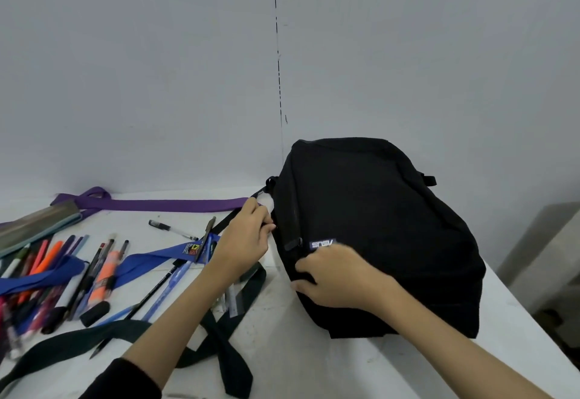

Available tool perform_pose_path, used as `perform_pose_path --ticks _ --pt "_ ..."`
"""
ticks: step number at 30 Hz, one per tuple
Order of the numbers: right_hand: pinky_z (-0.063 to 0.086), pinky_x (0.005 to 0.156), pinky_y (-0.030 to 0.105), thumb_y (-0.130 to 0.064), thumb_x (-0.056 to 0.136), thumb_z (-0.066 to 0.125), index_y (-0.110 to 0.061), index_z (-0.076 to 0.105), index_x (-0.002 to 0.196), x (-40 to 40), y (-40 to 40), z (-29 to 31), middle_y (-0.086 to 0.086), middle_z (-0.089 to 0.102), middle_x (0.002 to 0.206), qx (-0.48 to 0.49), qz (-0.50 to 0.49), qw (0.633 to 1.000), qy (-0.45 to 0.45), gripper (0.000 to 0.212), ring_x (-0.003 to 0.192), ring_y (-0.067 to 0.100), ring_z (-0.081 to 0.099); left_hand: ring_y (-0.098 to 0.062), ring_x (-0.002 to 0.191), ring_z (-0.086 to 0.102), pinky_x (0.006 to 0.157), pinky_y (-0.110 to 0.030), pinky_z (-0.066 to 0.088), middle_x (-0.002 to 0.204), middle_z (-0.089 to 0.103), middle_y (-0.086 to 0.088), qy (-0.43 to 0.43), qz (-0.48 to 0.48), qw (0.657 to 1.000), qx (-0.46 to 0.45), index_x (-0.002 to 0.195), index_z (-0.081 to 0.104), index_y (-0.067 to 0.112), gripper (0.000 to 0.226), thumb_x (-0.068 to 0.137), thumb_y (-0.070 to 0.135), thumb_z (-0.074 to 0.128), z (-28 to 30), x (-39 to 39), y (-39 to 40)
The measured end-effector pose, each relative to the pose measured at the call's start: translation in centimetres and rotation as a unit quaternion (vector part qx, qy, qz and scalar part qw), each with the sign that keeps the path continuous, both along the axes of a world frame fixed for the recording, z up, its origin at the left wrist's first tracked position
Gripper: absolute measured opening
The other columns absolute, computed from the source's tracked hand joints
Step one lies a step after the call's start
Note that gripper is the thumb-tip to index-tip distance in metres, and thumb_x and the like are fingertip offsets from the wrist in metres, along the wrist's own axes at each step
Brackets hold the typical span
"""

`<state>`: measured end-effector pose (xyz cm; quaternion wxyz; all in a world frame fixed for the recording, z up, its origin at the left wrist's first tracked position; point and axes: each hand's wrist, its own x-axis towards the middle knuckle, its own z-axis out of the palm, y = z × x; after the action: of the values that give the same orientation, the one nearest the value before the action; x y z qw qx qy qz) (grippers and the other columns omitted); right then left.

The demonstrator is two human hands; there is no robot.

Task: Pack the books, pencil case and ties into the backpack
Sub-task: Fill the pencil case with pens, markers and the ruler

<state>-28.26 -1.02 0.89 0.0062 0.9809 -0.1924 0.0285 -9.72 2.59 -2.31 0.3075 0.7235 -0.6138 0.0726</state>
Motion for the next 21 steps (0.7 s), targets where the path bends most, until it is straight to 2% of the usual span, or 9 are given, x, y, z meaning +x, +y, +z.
perform_pose_path --ticks 2,4,5,7,11,14,18,21 --pt "0.040 0.067 0.031 -0.035 0.097 0.043 -0.009 0.056 0.080 0.0 -0.1 -0.1 0.002 0.058 0.073 0.053 0.028 0.998 0.002 0.034 0.071 0.021 0.055 -0.007 0.063 0.041 0.061 -0.013 0.034 0.093 0.036 0.004 -0.014 0.011 1.000 0.016 0.088 0.055 0.005 0.010 0.094 0.012 0.052 -0.1 0.4 -0.6" --pt "0.037 0.061 0.030 -0.032 0.097 0.045 -0.009 0.051 0.072 -0.6 -0.3 0.7 -0.005 0.042 0.057 0.078 0.045 0.996 -0.022 0.034 0.055 0.015 0.041 -0.016 0.068 0.047 0.059 -0.017 0.030 0.093 0.038 0.002 -0.012 0.028 0.999 0.014 0.087 0.054 0.005 0.010 0.094 0.012 0.051 -0.2 1.0 -1.7" --pt "0.036 0.060 0.030 -0.032 0.096 0.046 -0.011 0.049 0.070 -1.0 -0.3 1.2 -0.005 0.037 0.054 0.078 0.052 0.995 -0.027 0.033 0.053 0.015 0.038 -0.018 0.070 0.050 0.060 -0.020 0.032 0.094 0.040 -0.001 -0.006 0.037 0.999 0.013 0.087 0.053 0.005 0.010 0.094 0.012 0.050 -0.2 1.3 -2.5" --pt "0.037 0.061 0.028 -0.030 0.096 0.046 -0.014 0.047 0.068 -1.4 -0.3 1.8 -0.007 0.034 0.052 0.067 0.070 0.995 -0.038 0.032 0.052 0.015 0.037 -0.020 0.070 0.051 0.060 -0.025 0.037 0.096 0.044 -0.006 0.004 0.051 0.999 0.012 0.087 0.052 0.005 0.008 0.094 0.010 0.050 0.2 2.0 -4.6" --pt "0.041 0.063 0.029 -0.028 0.095 0.048 -0.019 0.042 0.064 -1.6 0.0 1.5 -0.011 0.031 0.051 0.080 0.082 0.992 -0.049 0.033 0.047 0.008 0.035 -0.018 0.070 0.044 0.057 -0.027 0.033 0.099 0.045 -0.011 0.003 0.080 0.997 0.023 0.087 0.052 0.003 0.007 0.093 0.006 0.048 1.0 2.4 -8.4" --pt "0.038 0.059 0.026 -0.027 0.095 0.050 -0.019 0.039 0.063 -1.7 -0.2 1.4 -0.011 0.031 0.050 0.102 0.076 0.990 -0.058 0.035 0.046 0.008 0.035 -0.020 0.072 0.043 0.058 -0.029 0.035 0.103 0.045 -0.014 -0.010 0.097 0.994 0.043 0.090 0.052 0.002 0.008 0.094 0.007 0.047 0.9 3.0 -9.6" --pt "0.029 0.054 0.015 -0.026 0.095 0.050 -0.021 0.039 0.063 -1.4 -0.3 1.7 -0.012 0.033 0.050 0.107 0.080 0.990 -0.055 0.034 0.046 0.008 0.037 -0.022 0.074 0.043 0.062 -0.030 0.036 0.108 0.045 -0.015 -0.003 0.116 0.991 0.061 0.097 0.052 0.000 0.012 0.094 0.011 0.047 1.0 3.9 -10.1" --pt "0.030 0.055 0.016 -0.028 0.095 0.051 -0.026 0.036 0.062 -1.3 -0.3 1.9 -0.013 0.034 0.051 0.113 0.076 0.990 -0.036 0.036 0.048 0.006 0.038 -0.022 0.075 0.045 0.063 -0.030 0.036 0.107 0.046 -0.015 0.037 0.109 0.991 0.063 0.094 0.052 0.001 0.008 0.092 0.008 0.050 1.2 3.5 -10.1"
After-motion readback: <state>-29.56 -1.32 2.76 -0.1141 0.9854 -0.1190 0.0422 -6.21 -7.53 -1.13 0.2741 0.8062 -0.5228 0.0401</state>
